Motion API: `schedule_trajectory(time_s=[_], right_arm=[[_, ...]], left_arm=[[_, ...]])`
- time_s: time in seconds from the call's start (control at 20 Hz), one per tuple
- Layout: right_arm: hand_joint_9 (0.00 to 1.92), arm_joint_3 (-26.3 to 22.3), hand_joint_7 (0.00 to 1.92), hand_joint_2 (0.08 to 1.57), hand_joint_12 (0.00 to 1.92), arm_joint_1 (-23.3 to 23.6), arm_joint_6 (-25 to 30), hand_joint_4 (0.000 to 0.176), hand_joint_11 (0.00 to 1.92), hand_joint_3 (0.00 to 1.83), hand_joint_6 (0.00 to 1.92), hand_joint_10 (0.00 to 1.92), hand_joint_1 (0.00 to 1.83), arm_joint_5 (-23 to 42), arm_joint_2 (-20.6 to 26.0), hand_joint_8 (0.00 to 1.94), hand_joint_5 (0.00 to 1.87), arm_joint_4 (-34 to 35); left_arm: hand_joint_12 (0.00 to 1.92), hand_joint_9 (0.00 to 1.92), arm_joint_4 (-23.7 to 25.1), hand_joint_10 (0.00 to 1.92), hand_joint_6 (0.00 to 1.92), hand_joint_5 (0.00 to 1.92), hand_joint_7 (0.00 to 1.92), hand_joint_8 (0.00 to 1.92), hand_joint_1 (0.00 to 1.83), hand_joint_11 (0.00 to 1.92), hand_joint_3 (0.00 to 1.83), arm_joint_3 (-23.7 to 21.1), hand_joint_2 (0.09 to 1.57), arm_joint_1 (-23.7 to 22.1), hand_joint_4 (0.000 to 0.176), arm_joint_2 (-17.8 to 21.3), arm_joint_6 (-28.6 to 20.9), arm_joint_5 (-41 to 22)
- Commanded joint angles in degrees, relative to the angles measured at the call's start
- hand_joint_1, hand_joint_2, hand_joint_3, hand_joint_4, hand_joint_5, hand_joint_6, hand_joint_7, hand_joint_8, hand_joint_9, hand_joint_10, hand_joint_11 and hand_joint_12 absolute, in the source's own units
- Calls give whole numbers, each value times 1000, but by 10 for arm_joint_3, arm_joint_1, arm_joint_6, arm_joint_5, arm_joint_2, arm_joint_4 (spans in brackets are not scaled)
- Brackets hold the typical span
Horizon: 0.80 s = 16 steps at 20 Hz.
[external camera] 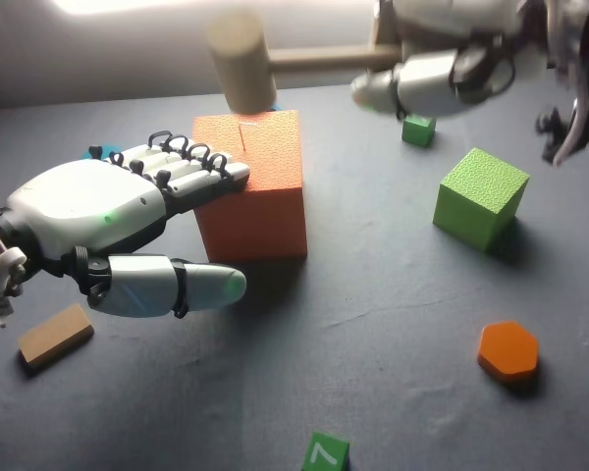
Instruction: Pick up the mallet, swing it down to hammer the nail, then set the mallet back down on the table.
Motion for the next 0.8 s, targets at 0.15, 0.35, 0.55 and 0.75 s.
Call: schedule_trajectory(time_s=[0.15, 0.35, 0.55, 0.75], right_arm=[[1628, 1, 1556, 1571, 1921, 16, -6, 176, 1643, 68, 1921, 1921, 141, 50, 3, 1941, 1327, 67], [1625, 1, 1544, 1571, 1921, 13, -49, 176, 1642, 57, 1921, 1921, 151, 79, -2, 1941, 1299, 85], [1637, -3, 1563, 1571, 1921, 5, -104, 176, 1658, 42, 1921, 1921, 140, 112, -1, 1941, 1335, 85], [1632, -21, 1561, 1571, 1921, 2, -339, 176, 1642, 63, 1921, 1921, 127, 146, -4, 1941, 1336, 310]], left_arm=[[7, 80, -3, 8, 4, 123, 121, 7, 0, 7, 1, 3, 1179, -2, 0, -4, -3, -35], [13, 88, -3, 8, 5, 130, 125, 6, 0, 18, 2, 3, 1183, -2, 0, -4, -3, -35], [12, 80, -3, 3, 5, 133, 120, 2, 0, 10, 0, 3, 1173, -1, 0, -4, -3, -35], [1, 67, -3, 2, 4, 127, 111, 3, 0, 2, 0, 4, 1177, -2, 0, -4, -3, -35]])
